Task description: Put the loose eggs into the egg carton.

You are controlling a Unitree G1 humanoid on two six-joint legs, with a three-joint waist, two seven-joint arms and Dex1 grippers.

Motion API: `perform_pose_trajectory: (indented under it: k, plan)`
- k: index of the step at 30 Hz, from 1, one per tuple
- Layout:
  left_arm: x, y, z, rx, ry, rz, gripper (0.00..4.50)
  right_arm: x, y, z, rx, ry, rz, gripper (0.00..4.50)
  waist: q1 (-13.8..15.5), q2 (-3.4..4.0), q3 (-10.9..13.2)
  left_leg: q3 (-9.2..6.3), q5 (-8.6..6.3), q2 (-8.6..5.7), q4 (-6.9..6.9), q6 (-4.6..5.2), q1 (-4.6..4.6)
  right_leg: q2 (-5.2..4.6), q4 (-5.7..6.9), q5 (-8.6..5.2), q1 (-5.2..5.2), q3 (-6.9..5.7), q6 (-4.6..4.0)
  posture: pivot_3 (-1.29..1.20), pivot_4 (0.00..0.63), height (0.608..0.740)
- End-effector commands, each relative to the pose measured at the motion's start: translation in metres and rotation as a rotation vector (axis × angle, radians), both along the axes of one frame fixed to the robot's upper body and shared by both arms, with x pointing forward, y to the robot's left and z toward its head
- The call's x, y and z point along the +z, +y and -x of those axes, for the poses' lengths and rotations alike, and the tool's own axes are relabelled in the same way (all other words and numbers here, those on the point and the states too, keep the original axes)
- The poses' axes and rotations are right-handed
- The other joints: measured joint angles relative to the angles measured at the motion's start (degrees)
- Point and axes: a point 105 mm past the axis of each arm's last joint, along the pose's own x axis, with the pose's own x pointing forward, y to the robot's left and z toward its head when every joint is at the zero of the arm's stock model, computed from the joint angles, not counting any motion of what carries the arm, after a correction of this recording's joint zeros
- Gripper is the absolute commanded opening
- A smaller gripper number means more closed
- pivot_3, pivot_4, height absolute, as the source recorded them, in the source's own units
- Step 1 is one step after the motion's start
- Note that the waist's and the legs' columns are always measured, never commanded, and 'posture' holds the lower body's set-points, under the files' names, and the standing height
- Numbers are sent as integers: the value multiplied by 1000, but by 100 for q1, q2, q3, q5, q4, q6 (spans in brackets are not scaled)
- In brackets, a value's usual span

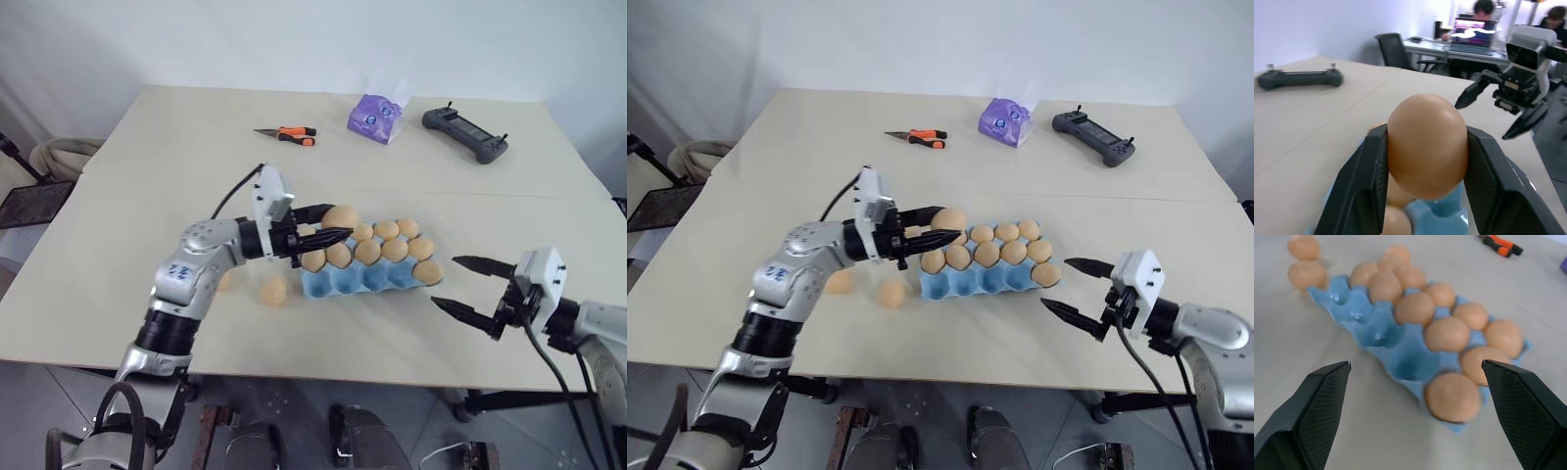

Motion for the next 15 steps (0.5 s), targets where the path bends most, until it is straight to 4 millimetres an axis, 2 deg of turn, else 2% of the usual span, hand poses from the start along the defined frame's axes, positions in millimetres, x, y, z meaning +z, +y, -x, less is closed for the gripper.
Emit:
perform_pose_trajectory:
  k: [1,6,10,15]
  plan:
    - [-3,-18,-6,-71,-7,-26,2006,8,1,9,-36,-21,-33,4500,0,0,0,0,0,-1,1,3,-1,-3,0,1,0,0,2,0,150,740]
    - [-9,-46,-17,-127,3,-88,2006,4,2,20,-99,-37,-56,4500,-24,-2,1,1,-15,-9,14,37,-6,-2,-3,6,0,2,12,0,150,740]
    - [-11,-61,-10,-224,-6,-117,2006,1,-1,22,-133,-37,-54,4500,-28,-1,1,0,-13,-10,10,38,-2,2,-2,5,1,2,10,0,150,740]
    - [-25,-76,-2,-297,2,-172,2006,0,-3,25,-160,-39,-55,4500,-19,-2,1,-10,-13,-11,9,38,-6,5,-2,3,1,-3,7,0,150,740]
